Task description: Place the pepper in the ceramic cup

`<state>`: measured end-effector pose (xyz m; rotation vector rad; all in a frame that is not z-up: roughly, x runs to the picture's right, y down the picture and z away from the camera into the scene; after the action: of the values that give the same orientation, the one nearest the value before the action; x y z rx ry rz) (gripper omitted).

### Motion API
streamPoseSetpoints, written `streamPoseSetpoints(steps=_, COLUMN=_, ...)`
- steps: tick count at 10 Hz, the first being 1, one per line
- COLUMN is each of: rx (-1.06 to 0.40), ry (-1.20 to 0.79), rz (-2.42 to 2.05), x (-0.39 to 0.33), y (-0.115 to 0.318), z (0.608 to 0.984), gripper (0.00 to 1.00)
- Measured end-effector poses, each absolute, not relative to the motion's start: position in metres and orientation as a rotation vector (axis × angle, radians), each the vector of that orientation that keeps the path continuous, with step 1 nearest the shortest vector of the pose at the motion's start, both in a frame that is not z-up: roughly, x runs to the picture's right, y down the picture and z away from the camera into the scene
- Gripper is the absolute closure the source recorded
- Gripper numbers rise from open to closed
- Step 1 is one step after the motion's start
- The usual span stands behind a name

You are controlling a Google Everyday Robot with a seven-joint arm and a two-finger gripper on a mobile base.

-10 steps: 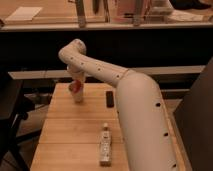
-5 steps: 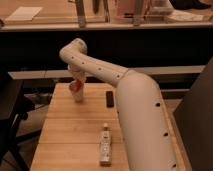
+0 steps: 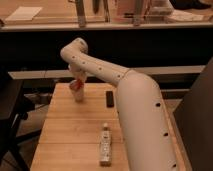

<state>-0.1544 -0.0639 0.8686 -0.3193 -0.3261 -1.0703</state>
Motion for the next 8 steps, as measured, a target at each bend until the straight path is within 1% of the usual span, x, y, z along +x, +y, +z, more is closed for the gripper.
streamPoseSetpoints(steps=1, rx=-0.319, ry=-0.325, rz=-1.068, x=-0.1532, y=-0.0651, z=0.8691, gripper=0.82)
streamPoseSetpoints(steps=4, rx=-0.315, ry=-0.322, rz=-1.060, x=-0.1504, y=-0.0682, z=0.8711, gripper=0.82)
streamPoseSetpoints(steps=5, rx=-0.313, ry=-0.321, rz=-1.059, x=-0.1501, y=-0.0689, z=0.8713, gripper=0.83)
streamPoseSetpoints(steps=6, rx=-0.313, ry=-0.321, rz=-1.059, x=-0.1498, y=-0.0692, z=0.8720, gripper=0.87)
streamPoseSetpoints(steps=8, rx=-0.309, ry=-0.322, rz=-1.053, x=-0.1491, y=-0.0707, z=0.8735, gripper=0.89)
